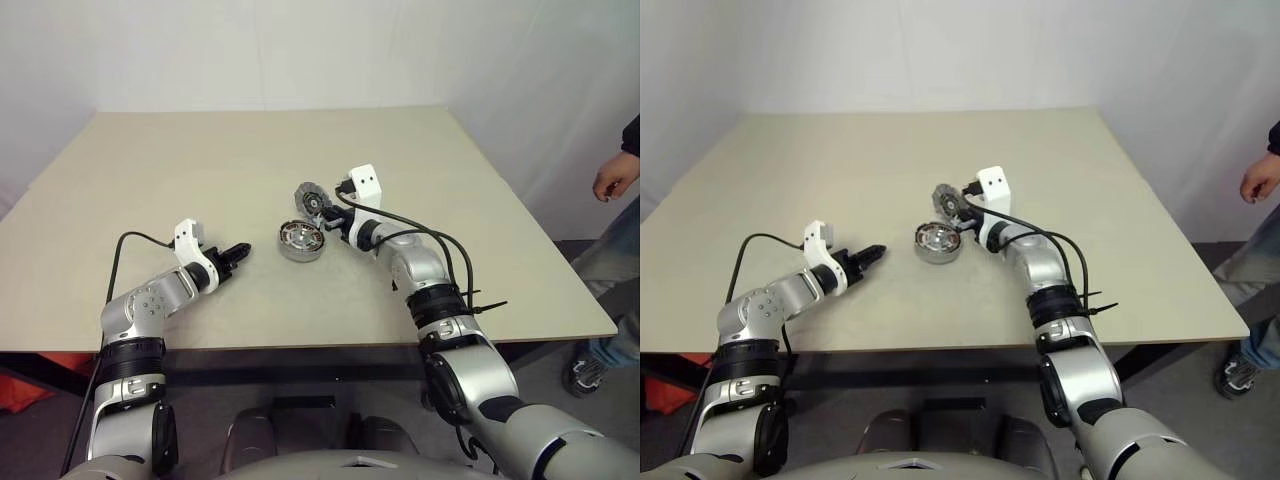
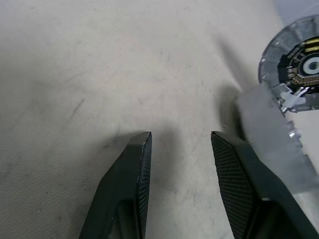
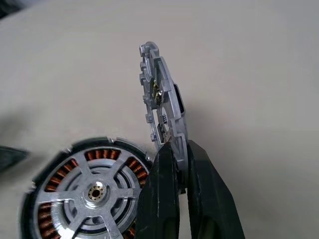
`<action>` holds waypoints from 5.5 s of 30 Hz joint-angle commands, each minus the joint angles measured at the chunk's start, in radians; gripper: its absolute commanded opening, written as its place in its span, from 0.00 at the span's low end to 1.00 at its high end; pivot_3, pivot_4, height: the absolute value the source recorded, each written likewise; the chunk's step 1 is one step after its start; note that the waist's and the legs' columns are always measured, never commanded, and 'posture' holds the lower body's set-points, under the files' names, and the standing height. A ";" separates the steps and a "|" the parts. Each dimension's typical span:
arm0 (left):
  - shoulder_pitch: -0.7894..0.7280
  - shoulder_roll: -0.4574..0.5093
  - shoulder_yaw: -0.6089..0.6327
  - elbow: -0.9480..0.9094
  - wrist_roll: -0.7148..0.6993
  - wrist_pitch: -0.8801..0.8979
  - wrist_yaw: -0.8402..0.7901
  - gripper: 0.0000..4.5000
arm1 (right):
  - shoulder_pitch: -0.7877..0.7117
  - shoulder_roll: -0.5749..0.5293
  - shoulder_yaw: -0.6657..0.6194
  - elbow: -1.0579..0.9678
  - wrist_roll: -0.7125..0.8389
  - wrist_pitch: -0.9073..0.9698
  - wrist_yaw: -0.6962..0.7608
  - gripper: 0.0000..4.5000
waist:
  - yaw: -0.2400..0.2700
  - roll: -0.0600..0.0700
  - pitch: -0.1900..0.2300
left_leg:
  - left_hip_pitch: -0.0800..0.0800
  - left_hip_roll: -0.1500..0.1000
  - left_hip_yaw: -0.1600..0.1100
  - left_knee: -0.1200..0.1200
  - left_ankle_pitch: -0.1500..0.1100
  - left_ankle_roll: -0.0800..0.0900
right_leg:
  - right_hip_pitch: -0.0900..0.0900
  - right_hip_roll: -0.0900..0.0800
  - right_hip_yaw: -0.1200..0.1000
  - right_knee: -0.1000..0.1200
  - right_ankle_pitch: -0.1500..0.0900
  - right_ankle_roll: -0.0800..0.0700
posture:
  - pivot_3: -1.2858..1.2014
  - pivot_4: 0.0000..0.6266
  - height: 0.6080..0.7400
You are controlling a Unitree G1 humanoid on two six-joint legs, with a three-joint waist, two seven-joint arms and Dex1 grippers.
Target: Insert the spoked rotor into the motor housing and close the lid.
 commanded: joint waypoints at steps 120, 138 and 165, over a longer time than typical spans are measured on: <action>0.019 -0.004 0.029 -0.019 0.015 -0.023 0.046 0.45 | 0.102 -0.292 0.300 -0.098 -0.309 -0.389 0.490 0.01 | -0.002 0.000 0.000 | -0.008 0.000 0.000 0.007 -0.003 0.005 | -0.004 0.000 -0.001 0.001 0.005 -0.009 | 0.52 0.00 1.00; 0.034 0.009 0.048 -0.043 0.003 -0.016 0.062 0.45 | 0.024 -0.155 0.322 0.011 -0.346 -0.395 0.395 0.01 | -0.025 0.000 0.000 | -0.005 0.000 0.000 0.007 -0.002 0.004 | -0.003 0.001 -0.001 0.001 0.005 -0.009 | 0.52 0.00 1.00; 0.021 0.014 0.052 -0.042 -0.001 -0.014 0.068 0.45 | 0.013 -0.065 0.341 -0.026 -0.300 -0.377 0.489 0.01 | -0.025 0.000 0.000 | -0.005 0.001 0.000 0.006 -0.002 0.004 | -0.003 0.000 0.000 0.001 0.005 -0.010 | 0.52 0.00 1.00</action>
